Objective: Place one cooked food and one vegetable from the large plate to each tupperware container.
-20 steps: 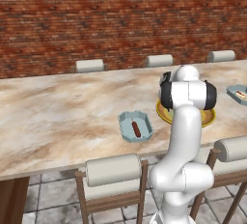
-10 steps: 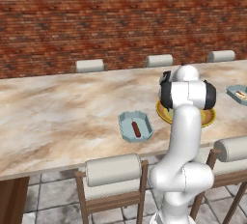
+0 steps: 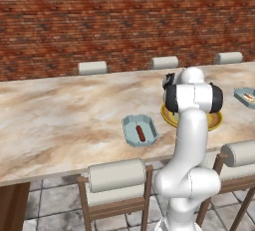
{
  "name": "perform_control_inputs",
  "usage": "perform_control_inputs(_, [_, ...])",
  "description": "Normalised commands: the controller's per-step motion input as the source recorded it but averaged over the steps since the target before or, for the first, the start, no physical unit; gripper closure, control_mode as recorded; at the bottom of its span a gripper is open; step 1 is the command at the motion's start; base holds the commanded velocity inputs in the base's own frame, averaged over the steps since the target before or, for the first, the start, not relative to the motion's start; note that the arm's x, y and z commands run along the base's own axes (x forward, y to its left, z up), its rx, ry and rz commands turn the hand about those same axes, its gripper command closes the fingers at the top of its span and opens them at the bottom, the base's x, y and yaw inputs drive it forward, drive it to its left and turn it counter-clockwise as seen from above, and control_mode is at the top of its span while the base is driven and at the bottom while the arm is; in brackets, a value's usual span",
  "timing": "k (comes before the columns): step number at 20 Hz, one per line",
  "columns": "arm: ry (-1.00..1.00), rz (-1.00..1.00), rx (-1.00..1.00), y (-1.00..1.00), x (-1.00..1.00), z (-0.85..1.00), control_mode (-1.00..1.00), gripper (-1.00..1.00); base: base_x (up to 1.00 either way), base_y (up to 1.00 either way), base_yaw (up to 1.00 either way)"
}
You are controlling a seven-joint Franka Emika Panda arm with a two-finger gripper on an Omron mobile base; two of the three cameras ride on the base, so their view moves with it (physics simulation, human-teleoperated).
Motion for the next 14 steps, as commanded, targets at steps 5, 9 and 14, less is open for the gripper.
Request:
perform_control_inputs(5, [0.0, 0.03, 0.0, 0.27, 0.0, -0.04, -1.0, 1.0, 0.0, 0.0, 0.0])
perform_control_inputs(9, [0.0, 0.0, 0.0, 0.14, -0.03, 0.0, -1.0, 1.0, 0.0, 0.0, 0.0])
perform_control_inputs(14, [-0.02, 0.0, -0.05, 0.17, -0.31, 0.18, -1.0, 1.0, 0.0, 0.0, 0.0])
